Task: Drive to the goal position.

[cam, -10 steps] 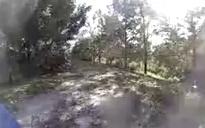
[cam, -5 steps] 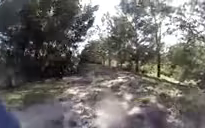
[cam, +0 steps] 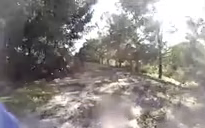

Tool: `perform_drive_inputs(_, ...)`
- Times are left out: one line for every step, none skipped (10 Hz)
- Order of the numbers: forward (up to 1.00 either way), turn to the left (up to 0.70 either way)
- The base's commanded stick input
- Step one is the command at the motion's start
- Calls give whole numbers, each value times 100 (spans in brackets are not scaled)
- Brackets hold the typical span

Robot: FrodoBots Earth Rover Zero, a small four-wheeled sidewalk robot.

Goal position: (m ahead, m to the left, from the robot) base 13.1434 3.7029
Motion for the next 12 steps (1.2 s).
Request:
perform_drive_inputs(70, 0)
perform_drive_inputs(70, 0)
perform_drive_inputs(70, 0)
perform_drive_inputs(70, 0)
perform_drive_inputs(70, 0)
perform_drive_inputs(70, 0)
perform_drive_inputs(70, 0)
perform_drive_inputs(70, 0)
perform_drive_inputs(70, 0)
perform_drive_inputs(70, 0)
perform_drive_inputs(70, 0)
perform_drive_inputs(70, 15)
